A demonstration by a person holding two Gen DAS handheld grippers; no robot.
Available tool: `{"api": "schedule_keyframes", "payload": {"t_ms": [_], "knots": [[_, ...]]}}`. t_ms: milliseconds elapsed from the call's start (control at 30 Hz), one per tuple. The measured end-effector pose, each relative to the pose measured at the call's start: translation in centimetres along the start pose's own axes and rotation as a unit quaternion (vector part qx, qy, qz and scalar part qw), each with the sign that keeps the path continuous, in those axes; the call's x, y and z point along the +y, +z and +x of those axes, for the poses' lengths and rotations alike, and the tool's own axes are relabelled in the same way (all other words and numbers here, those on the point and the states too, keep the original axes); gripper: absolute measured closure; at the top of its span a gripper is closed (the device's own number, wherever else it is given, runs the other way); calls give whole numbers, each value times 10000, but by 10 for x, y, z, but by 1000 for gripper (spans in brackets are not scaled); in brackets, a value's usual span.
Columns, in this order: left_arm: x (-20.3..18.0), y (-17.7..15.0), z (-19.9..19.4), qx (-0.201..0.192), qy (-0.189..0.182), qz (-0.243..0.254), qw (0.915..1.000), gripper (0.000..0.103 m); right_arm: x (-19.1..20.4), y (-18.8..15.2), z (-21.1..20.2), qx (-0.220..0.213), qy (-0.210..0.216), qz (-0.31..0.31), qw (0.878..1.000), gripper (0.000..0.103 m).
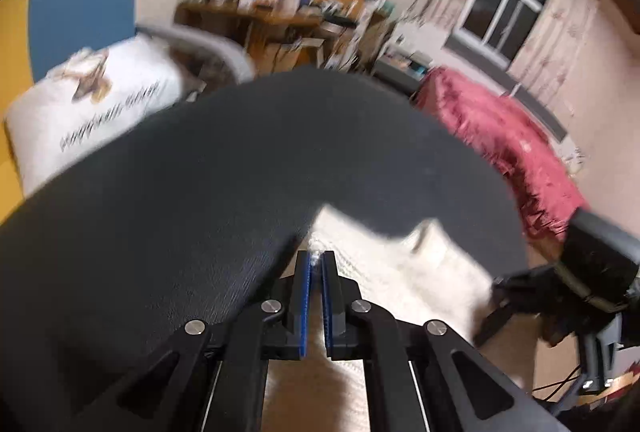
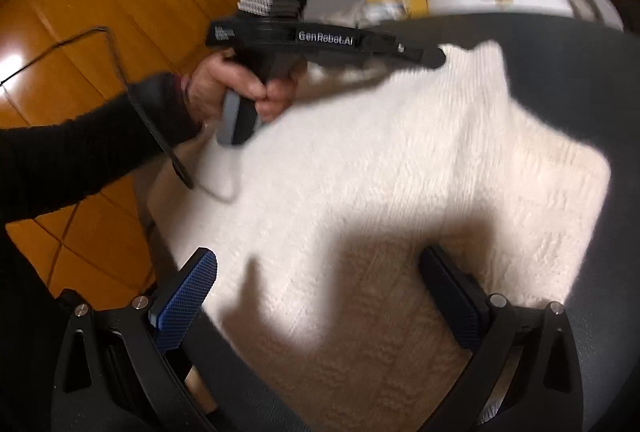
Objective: Fold clothes
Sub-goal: 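Pinch the sweater with the left gripper while the right gripper smooths it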
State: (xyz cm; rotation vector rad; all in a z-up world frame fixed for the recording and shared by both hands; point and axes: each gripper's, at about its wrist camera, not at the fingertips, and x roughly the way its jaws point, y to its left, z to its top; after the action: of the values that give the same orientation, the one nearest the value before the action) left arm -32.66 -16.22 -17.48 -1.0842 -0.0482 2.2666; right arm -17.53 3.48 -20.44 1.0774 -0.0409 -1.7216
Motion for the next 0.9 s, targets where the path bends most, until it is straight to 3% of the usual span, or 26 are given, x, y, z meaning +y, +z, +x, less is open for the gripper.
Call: {"api": "schedule_keyframes", "payload": {"t_ms": [100,167,333,433,467,533,667,800,900], "knots": [[-2,-3,32,629,205,188,9976,99,1,0,-3,16,-4,95,10000,0],[-4,-6,40,770,192,230,9966,99,3,6,-6,67,-86,147,9998,0],[19,-6,5,310,275,-455,9981,88,20,40,-15,-512,-366,-278,9976,0],[33,-7,-18,37,326,-842,9959,84,-2,44,14,-122,-773,150,9968,0],[39,-13,-35,-28,355,-833,9959,83,-11,43,24,49,-930,336,9951,0],[48,-26,-63,-58,458,-719,9963,83,-11,37,20,-153,-831,328,9959,0],[47,-60,-94,410,696,-141,9966,80,-4,32,5,-515,-746,436,9949,0],[44,-84,-92,797,526,174,9953,75,24,38,10,-541,-673,130,9962,0],[47,-91,-81,857,466,174,9951,75,40,44,27,-483,-486,52,9976,0]]}}
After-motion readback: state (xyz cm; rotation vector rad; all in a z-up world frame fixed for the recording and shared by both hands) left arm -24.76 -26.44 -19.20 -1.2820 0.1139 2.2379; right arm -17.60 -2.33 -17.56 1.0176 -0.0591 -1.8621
